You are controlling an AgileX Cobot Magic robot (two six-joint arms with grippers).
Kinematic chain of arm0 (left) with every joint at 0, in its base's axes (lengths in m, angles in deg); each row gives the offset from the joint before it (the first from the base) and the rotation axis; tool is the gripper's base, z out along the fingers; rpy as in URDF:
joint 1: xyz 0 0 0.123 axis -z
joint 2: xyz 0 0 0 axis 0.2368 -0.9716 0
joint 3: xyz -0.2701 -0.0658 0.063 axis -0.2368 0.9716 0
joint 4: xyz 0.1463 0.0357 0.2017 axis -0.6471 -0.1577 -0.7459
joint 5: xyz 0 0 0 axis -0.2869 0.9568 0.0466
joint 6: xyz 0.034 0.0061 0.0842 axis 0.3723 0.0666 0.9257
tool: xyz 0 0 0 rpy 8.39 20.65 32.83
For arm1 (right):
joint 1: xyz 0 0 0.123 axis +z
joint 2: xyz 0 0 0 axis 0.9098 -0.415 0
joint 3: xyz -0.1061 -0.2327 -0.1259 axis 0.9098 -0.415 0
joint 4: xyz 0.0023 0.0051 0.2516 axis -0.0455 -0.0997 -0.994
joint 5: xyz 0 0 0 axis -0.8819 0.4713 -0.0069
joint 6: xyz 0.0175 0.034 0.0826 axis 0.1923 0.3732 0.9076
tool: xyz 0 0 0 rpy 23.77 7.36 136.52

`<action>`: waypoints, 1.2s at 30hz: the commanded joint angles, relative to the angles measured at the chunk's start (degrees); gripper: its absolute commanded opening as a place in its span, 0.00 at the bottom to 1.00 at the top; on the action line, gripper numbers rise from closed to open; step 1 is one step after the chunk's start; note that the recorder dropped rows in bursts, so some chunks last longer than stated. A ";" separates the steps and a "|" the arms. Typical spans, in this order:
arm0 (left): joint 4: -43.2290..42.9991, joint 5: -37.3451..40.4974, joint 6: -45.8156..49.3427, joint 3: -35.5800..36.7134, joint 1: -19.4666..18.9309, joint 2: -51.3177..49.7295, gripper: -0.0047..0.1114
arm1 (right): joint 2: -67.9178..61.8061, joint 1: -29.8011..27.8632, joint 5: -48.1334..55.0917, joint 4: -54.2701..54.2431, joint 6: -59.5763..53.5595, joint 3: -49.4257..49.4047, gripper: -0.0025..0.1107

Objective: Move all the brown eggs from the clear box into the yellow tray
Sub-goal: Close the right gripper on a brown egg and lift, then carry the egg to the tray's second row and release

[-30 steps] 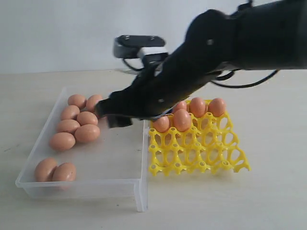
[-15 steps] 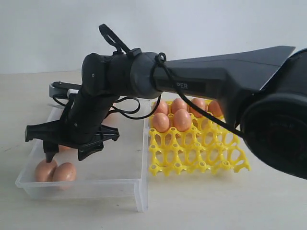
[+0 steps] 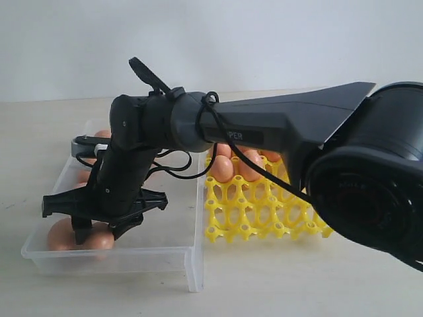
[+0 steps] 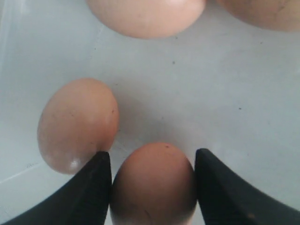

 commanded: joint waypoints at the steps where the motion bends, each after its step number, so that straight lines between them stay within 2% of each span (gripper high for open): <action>1: 0.00 -0.45 -0.31 -0.23 0.11 0.35 0.04 | -0.33 0.40 0.96 0.51 -2.18 0.37 0.18; 3: 0.00 -0.45 -0.31 -0.23 0.11 0.35 0.04 | 0.08 0.40 1.06 1.20 -2.46 0.37 0.03; 6: 0.00 -0.45 -0.31 -0.23 0.11 0.35 0.04 | 2.37 0.40 -0.84 5.07 -4.44 0.04 0.02; 9: 0.00 -0.45 -0.31 -0.23 0.11 0.35 0.04 | 7.43 0.40 -9.11 13.65 -4.68 -4.22 0.02; 13: 0.00 -0.45 -0.31 -0.23 0.11 0.35 0.04 | 16.71 -0.52 -26.65 22.87 -3.50 -17.02 0.02; 20: 0.00 -0.45 -0.31 -0.23 0.11 0.35 0.04 | 31.51 -6.70 -55.24 25.41 -3.30 -43.56 0.02; 28: 0.00 -0.45 -0.31 -0.23 0.11 0.35 0.04 | 39.17 -17.74 -68.61 27.54 -3.66 -61.37 0.02; 36: 0.00 -0.45 -0.31 -0.23 0.11 0.35 0.04 | 38.37 -25.89 -72.15 27.54 -4.63 -65.27 0.02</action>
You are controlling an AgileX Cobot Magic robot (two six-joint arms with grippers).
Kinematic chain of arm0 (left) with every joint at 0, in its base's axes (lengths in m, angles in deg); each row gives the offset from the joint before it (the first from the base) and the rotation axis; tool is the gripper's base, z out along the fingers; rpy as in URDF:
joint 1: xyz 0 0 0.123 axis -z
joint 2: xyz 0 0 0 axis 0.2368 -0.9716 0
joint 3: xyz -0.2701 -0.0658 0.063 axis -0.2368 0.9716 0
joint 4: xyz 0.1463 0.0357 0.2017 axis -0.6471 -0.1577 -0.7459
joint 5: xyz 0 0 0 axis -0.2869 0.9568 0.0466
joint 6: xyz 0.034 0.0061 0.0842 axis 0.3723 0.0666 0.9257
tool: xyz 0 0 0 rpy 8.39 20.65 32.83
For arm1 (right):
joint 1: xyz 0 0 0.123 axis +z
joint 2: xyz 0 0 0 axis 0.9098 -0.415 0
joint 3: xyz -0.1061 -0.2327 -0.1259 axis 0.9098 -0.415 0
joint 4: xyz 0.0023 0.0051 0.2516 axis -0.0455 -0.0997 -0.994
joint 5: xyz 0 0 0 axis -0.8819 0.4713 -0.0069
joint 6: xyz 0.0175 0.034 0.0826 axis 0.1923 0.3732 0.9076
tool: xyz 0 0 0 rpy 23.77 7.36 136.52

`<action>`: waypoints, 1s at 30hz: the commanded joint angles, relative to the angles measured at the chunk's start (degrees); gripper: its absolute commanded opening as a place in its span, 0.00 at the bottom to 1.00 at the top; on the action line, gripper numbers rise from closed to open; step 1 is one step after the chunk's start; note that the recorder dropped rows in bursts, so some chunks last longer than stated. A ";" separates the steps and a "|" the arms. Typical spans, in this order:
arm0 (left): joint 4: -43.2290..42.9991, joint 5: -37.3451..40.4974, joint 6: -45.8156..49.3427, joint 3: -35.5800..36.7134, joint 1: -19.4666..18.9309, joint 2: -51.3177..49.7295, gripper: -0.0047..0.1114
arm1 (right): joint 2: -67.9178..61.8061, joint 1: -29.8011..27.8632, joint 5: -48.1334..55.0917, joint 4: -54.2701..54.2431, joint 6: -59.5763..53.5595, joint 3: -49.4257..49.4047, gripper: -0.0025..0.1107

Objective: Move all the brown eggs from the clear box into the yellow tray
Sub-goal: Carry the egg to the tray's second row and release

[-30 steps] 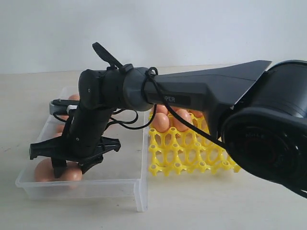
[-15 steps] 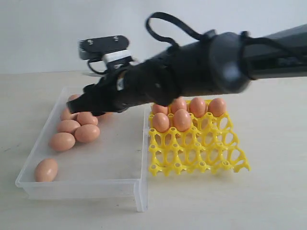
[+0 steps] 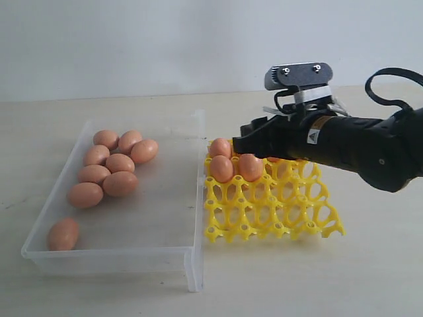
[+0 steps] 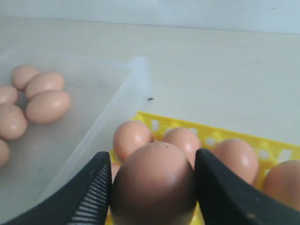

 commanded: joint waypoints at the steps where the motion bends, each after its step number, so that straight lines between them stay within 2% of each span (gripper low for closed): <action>1: 0.00 -0.45 -0.31 -0.23 0.11 0.35 0.04 | -0.90 -3.52 -3.27 0.49 -1.53 -0.84 0.02; 5: 0.00 -0.45 -0.31 -0.23 0.11 0.35 0.04 | -3.20 -5.28 -5.55 0.49 -1.64 -0.84 0.02; 15: 0.00 -0.45 -0.31 -0.23 0.11 0.35 0.04 | -8.83 -5.28 -9.58 -0.22 -7.14 -0.84 0.02; 23: 0.00 -0.45 -0.31 -0.23 0.11 0.35 0.04 | -9.09 -5.28 -10.32 -2.19 -15.24 -0.84 0.02; 30: 0.00 -0.45 -0.31 -0.23 0.11 0.35 0.04 | -9.11 -5.28 -10.32 -1.97 -12.95 -0.84 0.15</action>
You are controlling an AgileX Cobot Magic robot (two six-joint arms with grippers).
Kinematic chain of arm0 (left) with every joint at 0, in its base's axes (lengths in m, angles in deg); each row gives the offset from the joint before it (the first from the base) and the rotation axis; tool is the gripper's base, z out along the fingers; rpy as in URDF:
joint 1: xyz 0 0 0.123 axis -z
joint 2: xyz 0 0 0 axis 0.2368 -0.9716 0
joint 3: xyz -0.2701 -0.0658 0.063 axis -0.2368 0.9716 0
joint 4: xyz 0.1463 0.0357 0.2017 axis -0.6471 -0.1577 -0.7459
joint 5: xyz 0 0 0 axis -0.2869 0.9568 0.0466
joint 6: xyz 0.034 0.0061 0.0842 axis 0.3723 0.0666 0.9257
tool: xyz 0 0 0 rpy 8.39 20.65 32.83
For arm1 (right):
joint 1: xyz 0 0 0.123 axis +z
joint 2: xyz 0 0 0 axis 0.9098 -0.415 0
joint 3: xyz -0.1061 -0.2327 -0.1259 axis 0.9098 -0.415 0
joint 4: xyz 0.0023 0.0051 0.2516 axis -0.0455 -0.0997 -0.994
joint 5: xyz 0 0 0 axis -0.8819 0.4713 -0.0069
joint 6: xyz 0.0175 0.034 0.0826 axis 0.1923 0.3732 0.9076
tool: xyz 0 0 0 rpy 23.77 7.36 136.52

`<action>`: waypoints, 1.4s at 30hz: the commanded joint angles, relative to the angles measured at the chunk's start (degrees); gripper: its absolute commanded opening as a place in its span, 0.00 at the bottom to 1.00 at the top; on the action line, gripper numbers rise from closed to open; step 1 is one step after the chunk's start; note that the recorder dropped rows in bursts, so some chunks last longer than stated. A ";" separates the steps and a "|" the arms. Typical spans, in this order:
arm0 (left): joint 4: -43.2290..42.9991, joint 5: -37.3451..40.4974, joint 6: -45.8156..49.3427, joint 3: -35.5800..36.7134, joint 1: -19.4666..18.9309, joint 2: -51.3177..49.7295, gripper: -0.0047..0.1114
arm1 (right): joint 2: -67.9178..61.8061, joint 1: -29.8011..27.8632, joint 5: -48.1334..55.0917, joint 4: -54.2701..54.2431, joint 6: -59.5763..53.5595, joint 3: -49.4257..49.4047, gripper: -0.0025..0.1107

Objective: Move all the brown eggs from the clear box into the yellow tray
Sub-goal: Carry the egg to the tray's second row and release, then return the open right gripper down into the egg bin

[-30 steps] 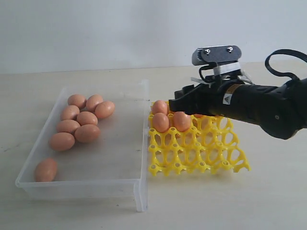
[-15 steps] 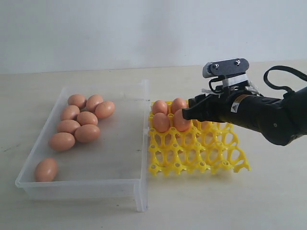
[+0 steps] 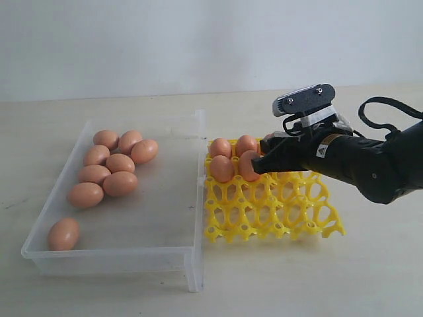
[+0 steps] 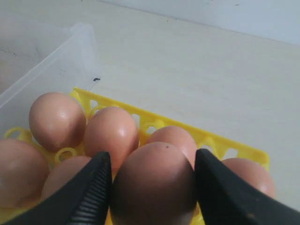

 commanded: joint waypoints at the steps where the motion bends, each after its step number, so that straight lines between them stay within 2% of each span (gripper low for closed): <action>1: 0.00 -0.45 -0.31 -0.23 0.11 0.35 0.04 | 0.01 -0.33 -1.18 0.26 2.76 -0.29 0.18; 13: 0.00 -0.45 -0.31 -0.23 0.11 0.35 0.04 | 0.01 -0.33 -1.05 0.30 3.22 -0.29 0.56; 22: 0.00 -0.45 -0.31 -0.23 0.11 0.35 0.04 | 3.60 -0.18 0.72 0.30 4.17 -0.29 0.57; 24: 0.00 -0.45 -0.31 -0.23 0.11 0.35 0.04 | 8.37 0.55 7.88 0.30 9.01 0.71 0.55; 28: 0.00 -0.45 -0.31 -0.23 0.11 0.35 0.04 | 14.74 4.82 33.56 2.66 19.03 8.17 0.53; 30: 0.00 -0.45 -0.31 -0.23 0.11 0.35 0.04 | 15.02 8.34 45.25 1.72 19.48 13.33 0.53; 32: 0.00 -0.45 -0.31 -0.23 0.11 0.35 0.04 | 13.59 11.73 51.88 -2.91 17.55 18.05 0.53; 36: 0.00 -0.45 -0.31 -0.23 0.11 0.35 0.04 | 6.85 18.31 56.35 -22.45 5.40 27.22 0.53; 37: 0.00 -0.45 -0.31 -0.23 0.11 0.35 0.04 | 2.79 21.44 56.35 -27.93 1.88 30.80 0.53; 39: 0.00 -0.45 -0.31 -0.23 0.11 0.35 0.04 | -4.09 24.73 56.61 -33.24 0.61 36.73 0.53; 42: 0.00 -0.45 -0.31 -0.23 0.11 0.35 0.04 | -13.31 27.51 59.80 -34.20 2.76 46.06 0.56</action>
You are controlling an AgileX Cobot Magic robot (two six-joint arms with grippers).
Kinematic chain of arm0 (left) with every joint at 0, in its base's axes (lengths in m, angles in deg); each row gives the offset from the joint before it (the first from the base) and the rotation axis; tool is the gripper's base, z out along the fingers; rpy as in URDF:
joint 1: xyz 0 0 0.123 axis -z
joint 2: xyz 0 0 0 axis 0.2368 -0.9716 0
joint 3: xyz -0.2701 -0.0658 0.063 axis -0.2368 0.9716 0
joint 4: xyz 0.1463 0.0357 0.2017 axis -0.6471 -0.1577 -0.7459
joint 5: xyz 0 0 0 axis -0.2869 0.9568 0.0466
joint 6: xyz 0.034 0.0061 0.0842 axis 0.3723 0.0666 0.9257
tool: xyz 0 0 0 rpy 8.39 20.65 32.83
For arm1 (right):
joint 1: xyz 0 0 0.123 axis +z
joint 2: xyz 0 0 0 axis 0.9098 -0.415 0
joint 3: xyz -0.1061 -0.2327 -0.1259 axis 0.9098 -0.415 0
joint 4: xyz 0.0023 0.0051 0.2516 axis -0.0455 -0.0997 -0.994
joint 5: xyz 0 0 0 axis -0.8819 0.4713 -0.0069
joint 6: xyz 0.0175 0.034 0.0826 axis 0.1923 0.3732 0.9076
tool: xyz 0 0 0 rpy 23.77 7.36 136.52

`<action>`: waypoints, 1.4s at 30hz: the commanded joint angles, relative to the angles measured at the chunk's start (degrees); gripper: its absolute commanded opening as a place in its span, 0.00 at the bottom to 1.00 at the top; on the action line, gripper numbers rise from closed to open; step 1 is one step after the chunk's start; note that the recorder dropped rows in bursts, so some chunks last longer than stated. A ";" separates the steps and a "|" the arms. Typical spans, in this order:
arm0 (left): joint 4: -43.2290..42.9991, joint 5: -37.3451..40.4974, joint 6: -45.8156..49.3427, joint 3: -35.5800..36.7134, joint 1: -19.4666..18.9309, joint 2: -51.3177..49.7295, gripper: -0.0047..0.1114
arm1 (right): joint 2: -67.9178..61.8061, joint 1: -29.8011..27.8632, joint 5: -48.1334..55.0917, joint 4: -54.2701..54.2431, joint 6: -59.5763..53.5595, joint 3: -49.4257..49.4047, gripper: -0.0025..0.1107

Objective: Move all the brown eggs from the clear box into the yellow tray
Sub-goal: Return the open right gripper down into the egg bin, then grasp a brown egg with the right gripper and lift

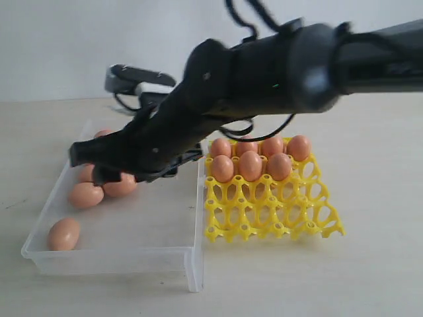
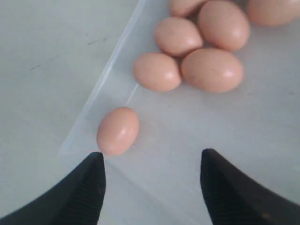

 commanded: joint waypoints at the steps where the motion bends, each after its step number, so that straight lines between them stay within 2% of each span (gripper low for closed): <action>1: 0.00 -0.45 -0.31 -0.23 0.11 0.35 0.04 | -11.14 3.26 4.68 -2.28 1.83 11.88 0.59; 4: 0.00 -0.45 -0.31 -0.23 0.11 0.35 0.04 | -17.07 4.28 6.43 -3.03 6.16 19.53 0.59; 9: 0.00 -0.45 -0.31 -0.23 0.11 0.35 0.04 | -22.13 4.55 10.20 -3.03 8.29 25.50 0.59; 26: 0.00 -0.45 -0.31 -0.23 0.11 0.35 0.04 | -24.79 4.55 10.42 -2.54 8.42 25.91 0.59; 31: 0.00 -0.45 -0.31 -0.23 0.11 0.35 0.04 | -25.42 4.55 9.82 -2.54 8.42 25.91 0.55; 35: 0.00 -0.45 -0.31 -0.23 0.11 0.35 0.04 | -25.42 4.55 9.15 -2.38 8.31 25.91 0.46; 37: 0.00 -0.45 -0.31 -0.23 0.11 0.35 0.04 | -25.42 4.55 9.55 -1.26 8.31 25.91 0.30; 40: 0.00 -0.45 -0.31 -0.23 0.11 0.35 0.04 | -24.79 4.55 9.62 1.13 8.05 25.91 0.02; 42: 0.00 -0.45 -0.31 -0.23 0.11 0.35 0.04 | -23.57 4.55 8.70 3.61 6.74 25.38 0.02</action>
